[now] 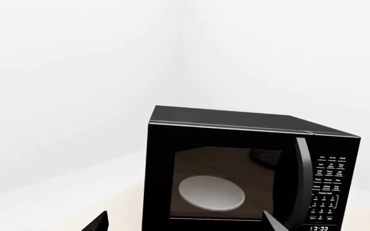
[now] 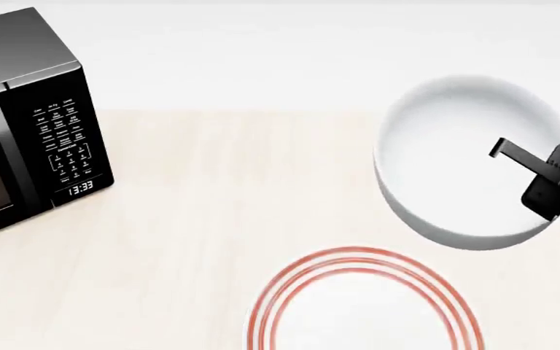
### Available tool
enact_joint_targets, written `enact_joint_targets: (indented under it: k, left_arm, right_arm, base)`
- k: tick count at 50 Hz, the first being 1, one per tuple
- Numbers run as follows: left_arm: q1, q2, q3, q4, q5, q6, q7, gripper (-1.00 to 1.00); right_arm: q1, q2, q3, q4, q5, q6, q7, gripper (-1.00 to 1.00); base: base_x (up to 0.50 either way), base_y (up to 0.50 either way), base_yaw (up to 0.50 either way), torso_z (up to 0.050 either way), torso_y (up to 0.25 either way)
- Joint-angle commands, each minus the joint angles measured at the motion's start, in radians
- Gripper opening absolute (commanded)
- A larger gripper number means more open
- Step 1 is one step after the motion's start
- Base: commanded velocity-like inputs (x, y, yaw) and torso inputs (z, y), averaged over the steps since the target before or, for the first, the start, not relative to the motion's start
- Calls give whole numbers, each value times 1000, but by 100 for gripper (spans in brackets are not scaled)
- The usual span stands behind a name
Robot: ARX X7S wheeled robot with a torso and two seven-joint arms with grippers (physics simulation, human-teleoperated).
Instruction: Put the white bowl to the right of the plate.
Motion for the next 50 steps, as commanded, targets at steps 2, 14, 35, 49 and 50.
enact_joint_targets:
  k: [2,14,35,49,50]
  left_arm:
    - [-2,-2,8,-3,5,1,-5,100]
    - [-3,-5,16,-5,9,1,-9,100]
    - [1,-9,25,0,4,3,-11,100]
    - [4,-12,28,-2,3,7,-14,100]
    - [4,-12,28,-1,4,7,-14,100]
  right_arm:
    - [-13,104,35,-8,15,-28,1,-100]
    - [-56,142,34,39,40,-45,-23,-100]
    - [-147,199,25,89,59,-85,-83,-100]
    - [-217,249,19,77,77,-122,-123,-100]
    - [-219,250,19,78,78,-122,-124,-100]
  base:
    - [0,0,0,0,5]
    - [0,0,0,0,0]
    - [0,0,0,1,1]
    - [0,0,0,0,0]
    - [0,0,0,0,10]
